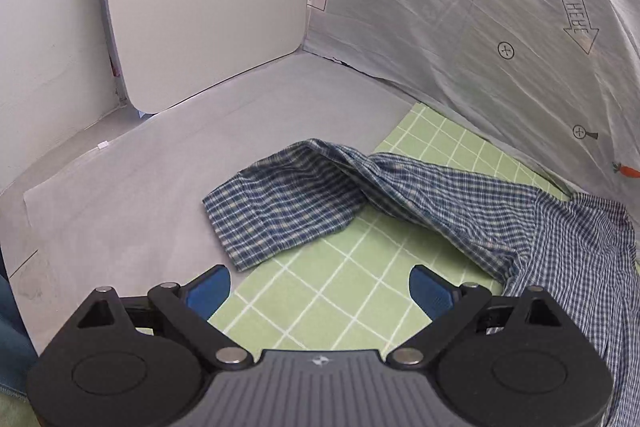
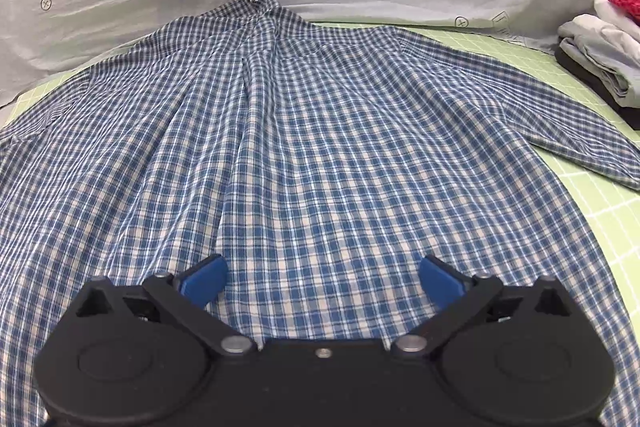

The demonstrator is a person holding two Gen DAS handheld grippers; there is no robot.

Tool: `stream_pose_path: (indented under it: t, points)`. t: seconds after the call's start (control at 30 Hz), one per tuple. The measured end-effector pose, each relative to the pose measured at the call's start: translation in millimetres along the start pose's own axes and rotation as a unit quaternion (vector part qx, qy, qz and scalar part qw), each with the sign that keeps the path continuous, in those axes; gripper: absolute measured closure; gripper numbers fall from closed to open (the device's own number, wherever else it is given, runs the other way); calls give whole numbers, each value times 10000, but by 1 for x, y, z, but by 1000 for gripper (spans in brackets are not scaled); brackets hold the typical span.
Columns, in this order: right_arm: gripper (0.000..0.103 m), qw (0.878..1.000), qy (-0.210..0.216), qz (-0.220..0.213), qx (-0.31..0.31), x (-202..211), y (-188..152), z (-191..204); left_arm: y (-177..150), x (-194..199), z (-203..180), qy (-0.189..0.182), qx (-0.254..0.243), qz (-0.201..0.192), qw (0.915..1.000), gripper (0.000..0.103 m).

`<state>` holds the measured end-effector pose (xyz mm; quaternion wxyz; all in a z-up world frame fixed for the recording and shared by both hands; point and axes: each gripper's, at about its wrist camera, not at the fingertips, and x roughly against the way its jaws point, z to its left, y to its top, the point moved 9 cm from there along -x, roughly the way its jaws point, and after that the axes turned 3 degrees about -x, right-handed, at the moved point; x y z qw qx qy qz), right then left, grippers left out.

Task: Fold clothes

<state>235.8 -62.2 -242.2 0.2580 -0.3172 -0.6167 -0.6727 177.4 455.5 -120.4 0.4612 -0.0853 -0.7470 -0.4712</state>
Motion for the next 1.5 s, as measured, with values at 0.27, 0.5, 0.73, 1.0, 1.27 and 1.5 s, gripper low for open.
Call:
stream_pose_path:
  t: [0.27,0.5,0.73,1.0,1.27,1.5]
  points:
    - [0,9990,-281,-172,-292,-9,9,6,50,-70,-22,-91,460,60,9989,8]
    - [0,9979,-247,-560,-226,-22,21,20,61,-121,-12,53,896,308,9955,19]
    - [0,9971,-207,-703,-226,-26,26,23,64,-147,10,197,1326,485,9898,32]
    - [0,9970,-202,-708,-235,-30,29,24,70,-148,18,-14,1875,377,9815,99]
    - [0,9970,-186,-712,-239,-31,29,23,103,-53,-9,-646,948,-860,9897,101]
    - [0,9970,-179,-718,-243,-31,29,23,25,-49,-13,-387,233,-166,9988,100]
